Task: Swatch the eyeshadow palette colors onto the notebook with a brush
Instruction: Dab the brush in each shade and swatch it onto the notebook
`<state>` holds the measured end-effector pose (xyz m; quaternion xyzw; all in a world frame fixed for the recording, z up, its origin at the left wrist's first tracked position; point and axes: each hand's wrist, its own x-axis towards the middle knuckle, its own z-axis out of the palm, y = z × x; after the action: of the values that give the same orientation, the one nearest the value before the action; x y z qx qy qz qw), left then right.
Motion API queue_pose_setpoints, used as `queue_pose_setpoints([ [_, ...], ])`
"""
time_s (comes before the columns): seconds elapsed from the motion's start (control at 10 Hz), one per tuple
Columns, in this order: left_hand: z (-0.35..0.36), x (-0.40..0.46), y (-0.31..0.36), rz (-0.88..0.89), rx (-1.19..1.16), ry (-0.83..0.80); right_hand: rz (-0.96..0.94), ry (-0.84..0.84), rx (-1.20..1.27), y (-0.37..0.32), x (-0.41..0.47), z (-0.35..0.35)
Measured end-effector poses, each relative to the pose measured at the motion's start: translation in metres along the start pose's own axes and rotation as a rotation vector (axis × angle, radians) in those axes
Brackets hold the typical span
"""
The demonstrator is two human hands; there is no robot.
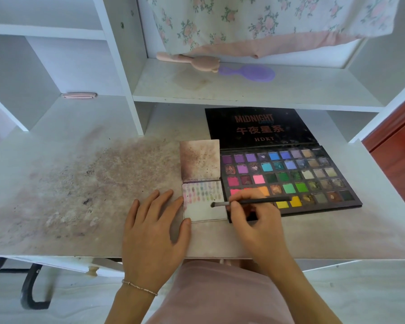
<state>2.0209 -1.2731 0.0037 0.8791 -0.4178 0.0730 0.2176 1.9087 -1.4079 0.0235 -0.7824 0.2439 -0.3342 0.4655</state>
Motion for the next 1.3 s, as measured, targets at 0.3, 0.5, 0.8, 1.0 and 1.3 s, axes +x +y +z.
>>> queue_pose_setpoints([
  [0.3,-0.0012,-0.0003,-0.0007,0.0,0.004,-0.015,-0.027,-0.095,-0.075,-0.0035,0.0104,0.0249],
  [0.5,-0.001,0.0,-0.0005,0.004,-0.002,-0.004,0.019,-0.132,-0.107,0.0,0.0104,0.0259],
  [0.8,0.0001,-0.0001,-0.0012,0.006,0.009,-0.004,0.044,-0.15,-0.143,-0.0005,0.0101,0.0252],
  [1.0,-0.0007,-0.0004,-0.0013,0.004,0.008,-0.007,0.044,-0.15,-0.155,0.0003,0.0108,0.0252],
  [1.3,-0.0003,0.0,-0.0008,-0.001,0.003,-0.013,0.044,-0.157,-0.161,0.0002,0.0101,0.0243],
])
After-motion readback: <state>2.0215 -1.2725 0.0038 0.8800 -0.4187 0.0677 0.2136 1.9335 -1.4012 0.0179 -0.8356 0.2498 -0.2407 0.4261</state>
